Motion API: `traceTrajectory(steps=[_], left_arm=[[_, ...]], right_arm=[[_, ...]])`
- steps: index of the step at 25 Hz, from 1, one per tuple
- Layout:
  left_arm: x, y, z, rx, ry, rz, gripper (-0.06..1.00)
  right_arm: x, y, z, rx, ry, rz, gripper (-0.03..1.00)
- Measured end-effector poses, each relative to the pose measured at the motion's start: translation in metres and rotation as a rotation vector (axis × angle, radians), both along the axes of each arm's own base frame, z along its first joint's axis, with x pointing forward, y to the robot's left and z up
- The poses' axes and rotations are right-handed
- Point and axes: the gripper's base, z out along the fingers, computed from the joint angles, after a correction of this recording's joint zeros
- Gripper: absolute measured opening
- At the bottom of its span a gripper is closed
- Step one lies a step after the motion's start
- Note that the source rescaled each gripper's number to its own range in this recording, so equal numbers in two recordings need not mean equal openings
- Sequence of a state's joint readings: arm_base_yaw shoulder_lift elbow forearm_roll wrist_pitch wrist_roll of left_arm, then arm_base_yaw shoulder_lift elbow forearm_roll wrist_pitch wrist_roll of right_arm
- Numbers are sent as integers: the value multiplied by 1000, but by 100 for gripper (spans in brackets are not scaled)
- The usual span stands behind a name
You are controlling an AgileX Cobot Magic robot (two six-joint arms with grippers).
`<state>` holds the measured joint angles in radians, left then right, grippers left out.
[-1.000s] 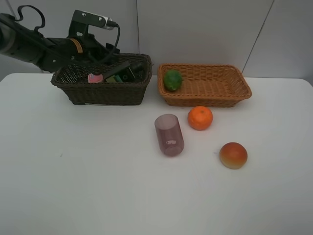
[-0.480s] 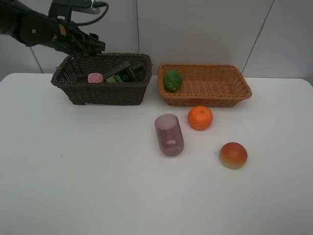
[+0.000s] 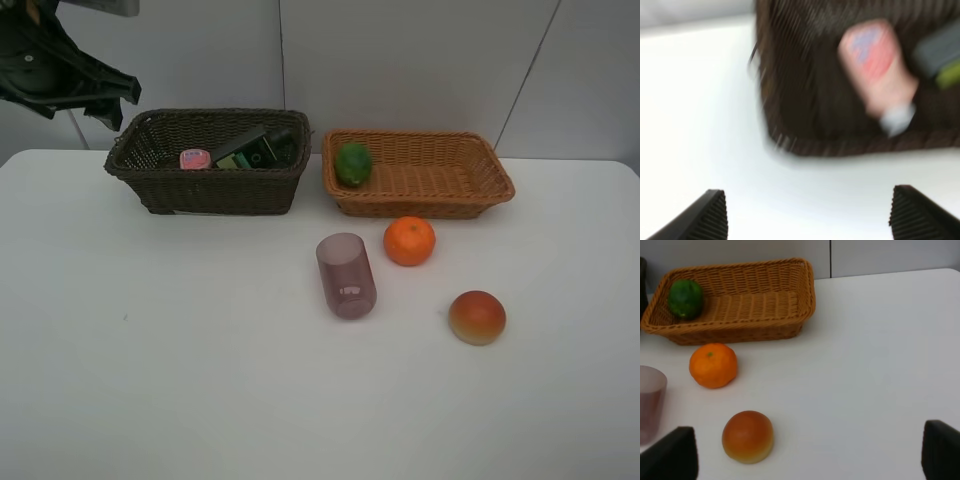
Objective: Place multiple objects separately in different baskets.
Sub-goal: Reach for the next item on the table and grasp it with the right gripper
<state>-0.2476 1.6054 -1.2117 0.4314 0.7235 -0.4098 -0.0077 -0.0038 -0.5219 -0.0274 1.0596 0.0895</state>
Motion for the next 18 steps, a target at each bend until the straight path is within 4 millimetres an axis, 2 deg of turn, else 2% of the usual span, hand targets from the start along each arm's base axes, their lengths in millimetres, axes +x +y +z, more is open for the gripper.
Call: traceTrajectory(steps=[5,10,13,18], left_arm=[[-25,6,12,13,130,51,75],[-53,6,34,-52,124,-24,75],[-83,10,44,-84,102,-83,75],[-143,42,54,-113,4,-21,75]], right_arm=[[0,0,0,0,0,0,94],[0,0,0,0,0,0,94],[0,0,0,0,0,0,94],[0,0,0,0,0,0,94]])
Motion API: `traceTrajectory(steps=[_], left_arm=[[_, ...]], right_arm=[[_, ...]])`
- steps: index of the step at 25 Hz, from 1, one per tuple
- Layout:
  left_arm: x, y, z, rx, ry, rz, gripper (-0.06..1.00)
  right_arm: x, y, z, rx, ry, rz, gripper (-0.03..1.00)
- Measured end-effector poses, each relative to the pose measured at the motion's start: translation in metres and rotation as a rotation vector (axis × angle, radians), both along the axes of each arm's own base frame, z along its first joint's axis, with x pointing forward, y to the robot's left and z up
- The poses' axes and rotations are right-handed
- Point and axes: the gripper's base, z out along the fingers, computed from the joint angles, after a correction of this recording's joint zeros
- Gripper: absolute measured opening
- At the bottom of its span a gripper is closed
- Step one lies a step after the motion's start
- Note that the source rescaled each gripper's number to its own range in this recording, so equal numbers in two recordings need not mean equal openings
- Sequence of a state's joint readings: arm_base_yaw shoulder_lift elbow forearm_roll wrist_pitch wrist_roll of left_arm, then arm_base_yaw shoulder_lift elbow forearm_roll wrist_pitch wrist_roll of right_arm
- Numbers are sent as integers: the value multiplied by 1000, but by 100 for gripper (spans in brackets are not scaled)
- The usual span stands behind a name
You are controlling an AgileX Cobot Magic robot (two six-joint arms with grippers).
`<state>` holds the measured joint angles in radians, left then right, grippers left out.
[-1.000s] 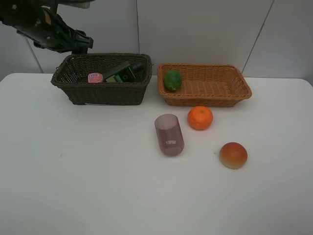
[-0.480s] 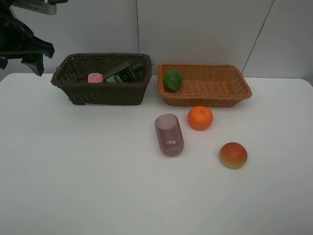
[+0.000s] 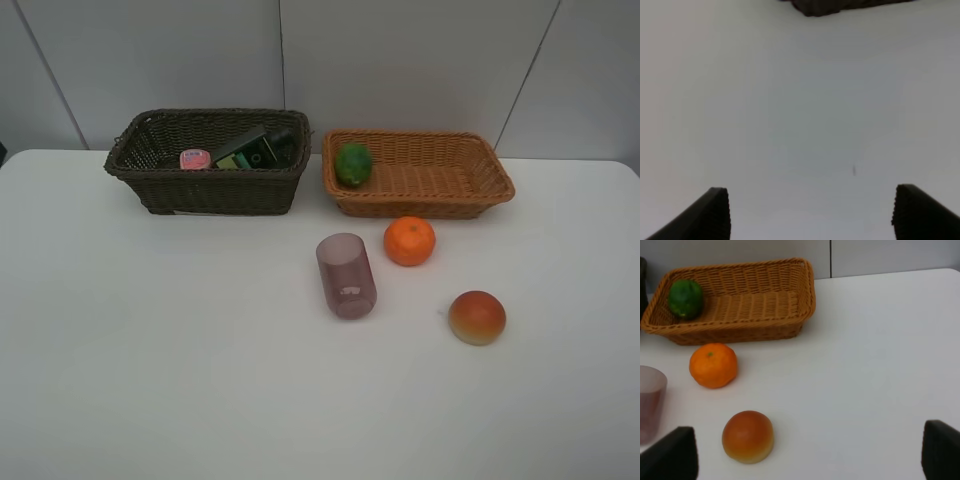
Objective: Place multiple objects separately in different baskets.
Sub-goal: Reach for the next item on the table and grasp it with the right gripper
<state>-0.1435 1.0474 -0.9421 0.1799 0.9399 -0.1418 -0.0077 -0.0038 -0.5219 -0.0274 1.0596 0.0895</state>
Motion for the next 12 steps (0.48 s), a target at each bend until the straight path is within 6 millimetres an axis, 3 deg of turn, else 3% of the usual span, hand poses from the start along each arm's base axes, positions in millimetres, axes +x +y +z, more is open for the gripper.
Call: traceTrajectory(steps=[6,12], left_arm=[[-84,28,10,37,-250,85,75],[-152,27,14,73,-443,83,75]], right_arm=[[0,0,0,0,0,0,94],[0,0,0,0,0,0,94]])
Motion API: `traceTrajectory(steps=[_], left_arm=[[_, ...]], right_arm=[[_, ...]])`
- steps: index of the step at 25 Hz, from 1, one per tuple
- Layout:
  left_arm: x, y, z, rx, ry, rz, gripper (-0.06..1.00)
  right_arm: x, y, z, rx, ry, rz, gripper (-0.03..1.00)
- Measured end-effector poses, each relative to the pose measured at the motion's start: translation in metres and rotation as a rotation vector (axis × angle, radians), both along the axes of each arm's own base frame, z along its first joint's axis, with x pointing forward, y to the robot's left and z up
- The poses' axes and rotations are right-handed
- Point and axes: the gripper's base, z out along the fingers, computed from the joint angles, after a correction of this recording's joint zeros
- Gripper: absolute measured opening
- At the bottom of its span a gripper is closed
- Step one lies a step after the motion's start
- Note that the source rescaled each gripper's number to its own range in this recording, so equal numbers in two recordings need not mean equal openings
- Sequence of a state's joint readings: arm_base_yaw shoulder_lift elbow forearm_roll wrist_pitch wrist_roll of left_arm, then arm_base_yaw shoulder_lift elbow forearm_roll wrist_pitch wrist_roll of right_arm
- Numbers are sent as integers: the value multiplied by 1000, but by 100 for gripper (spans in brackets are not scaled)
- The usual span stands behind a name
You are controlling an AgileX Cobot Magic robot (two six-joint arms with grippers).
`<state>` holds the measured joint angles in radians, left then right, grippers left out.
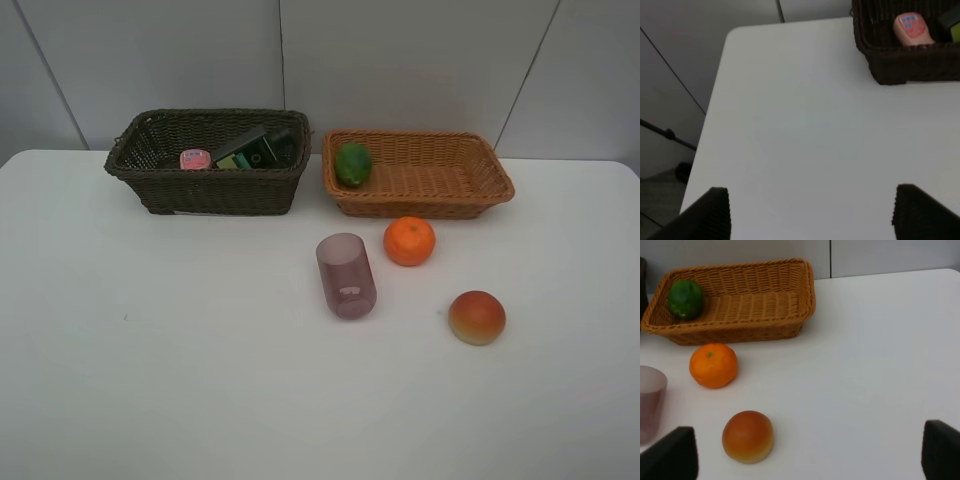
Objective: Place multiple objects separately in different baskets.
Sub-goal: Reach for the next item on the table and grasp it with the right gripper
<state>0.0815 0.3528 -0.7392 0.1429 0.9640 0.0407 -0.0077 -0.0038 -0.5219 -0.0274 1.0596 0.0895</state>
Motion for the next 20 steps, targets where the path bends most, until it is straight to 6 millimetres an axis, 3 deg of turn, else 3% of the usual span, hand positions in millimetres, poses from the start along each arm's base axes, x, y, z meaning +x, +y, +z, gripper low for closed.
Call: traceTrajectory(steps=[11,15,20], left_arm=[[-64,-14,-15,-89,-122,-50,75],[-79,-19,-24,-151,-111,-54,75],[-82,-20,-25,-168,-128,-49,75]], right_arm=[[0,0,0,0,0,0,94],[0,0,0,0,0,0,94],[0,0,0,0,0,0,94]])
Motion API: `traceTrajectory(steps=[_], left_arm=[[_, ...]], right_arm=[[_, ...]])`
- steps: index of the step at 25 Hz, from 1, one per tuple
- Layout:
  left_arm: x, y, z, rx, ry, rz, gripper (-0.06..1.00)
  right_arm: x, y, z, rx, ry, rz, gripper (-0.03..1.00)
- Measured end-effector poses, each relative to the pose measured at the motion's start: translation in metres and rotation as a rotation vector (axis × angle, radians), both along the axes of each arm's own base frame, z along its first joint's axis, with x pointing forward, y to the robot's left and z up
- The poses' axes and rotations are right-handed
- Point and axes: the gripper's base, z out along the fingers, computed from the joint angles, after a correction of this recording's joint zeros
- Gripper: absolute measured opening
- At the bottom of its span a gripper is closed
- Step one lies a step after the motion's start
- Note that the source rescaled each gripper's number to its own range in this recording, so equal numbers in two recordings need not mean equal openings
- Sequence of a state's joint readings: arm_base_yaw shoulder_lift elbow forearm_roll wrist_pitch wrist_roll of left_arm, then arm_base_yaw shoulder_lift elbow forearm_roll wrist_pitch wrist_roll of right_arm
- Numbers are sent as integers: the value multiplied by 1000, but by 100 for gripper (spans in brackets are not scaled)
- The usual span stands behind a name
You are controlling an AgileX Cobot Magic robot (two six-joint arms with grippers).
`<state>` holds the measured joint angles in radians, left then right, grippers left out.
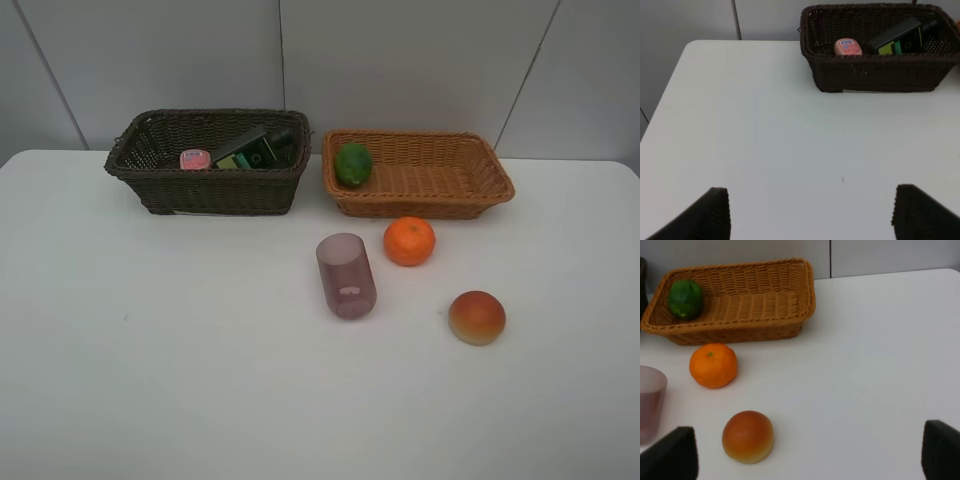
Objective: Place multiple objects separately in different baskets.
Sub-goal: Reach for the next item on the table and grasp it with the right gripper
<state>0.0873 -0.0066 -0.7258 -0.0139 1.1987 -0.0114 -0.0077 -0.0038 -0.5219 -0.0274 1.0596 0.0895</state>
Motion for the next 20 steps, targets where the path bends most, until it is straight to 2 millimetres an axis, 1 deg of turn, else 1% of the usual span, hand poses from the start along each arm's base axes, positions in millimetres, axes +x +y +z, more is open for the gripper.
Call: traceTrajectory(steps=[3,11,17,20], left_arm=[[3,-2,-5,-23,19,-22,75],[22,-9,-40,-69,157,-129,75],[24,-9,-43,-71,165,-144,75],[27,-7,-42,-61,140,-132,75]], right_arm=[[0,0,0,0,0,0,94],[0,0,0,0,0,0,94],[0,0,0,0,0,0,94],[0,0,0,1,0,1,94]])
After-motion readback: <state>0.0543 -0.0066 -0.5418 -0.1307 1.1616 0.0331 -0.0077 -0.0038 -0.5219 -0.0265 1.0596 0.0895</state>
